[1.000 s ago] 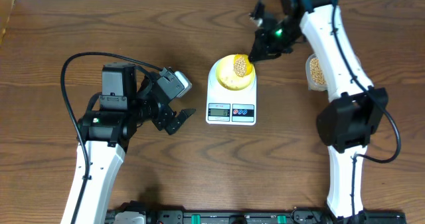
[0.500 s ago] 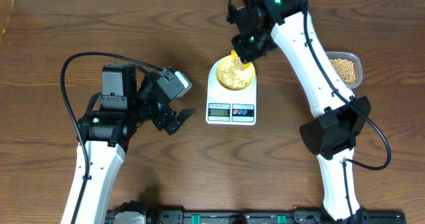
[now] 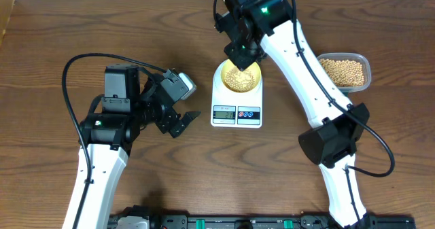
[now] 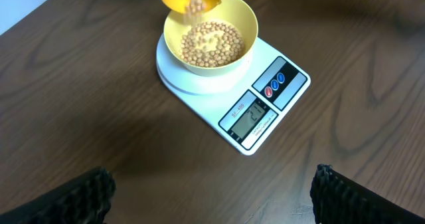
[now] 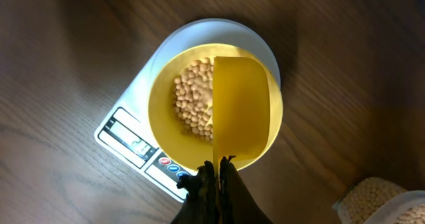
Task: Scoop item into bowl and weigh 50g on scale
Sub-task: 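Tip the scoop over the yellow bowl to pour soybeans, right gripper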
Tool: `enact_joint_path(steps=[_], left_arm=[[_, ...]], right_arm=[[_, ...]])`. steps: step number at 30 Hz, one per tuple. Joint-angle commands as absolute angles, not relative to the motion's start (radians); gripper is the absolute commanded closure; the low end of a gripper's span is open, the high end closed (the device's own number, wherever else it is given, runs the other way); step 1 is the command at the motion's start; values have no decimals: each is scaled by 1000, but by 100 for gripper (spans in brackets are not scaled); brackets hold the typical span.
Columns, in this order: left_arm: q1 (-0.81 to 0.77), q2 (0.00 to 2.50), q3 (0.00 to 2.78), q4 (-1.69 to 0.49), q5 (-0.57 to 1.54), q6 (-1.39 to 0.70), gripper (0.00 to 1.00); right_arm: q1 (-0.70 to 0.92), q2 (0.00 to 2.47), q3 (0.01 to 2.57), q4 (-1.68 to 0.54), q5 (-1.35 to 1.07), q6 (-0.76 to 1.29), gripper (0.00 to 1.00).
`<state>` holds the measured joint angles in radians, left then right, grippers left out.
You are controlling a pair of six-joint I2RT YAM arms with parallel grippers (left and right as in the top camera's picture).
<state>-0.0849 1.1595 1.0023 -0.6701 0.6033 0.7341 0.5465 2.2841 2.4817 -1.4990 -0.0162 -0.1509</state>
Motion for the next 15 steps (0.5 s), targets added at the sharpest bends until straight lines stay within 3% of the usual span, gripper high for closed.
enact_joint_path(steps=[1,15], left_arm=[[-79,1163,1019,-670,609,740,4],[-79,1163,1019,-670,609,740,4]], right_arm=[[545,2280,2508,-1497,5,-150,99],[379,2229,2577,-1504,-240,-126,99]])
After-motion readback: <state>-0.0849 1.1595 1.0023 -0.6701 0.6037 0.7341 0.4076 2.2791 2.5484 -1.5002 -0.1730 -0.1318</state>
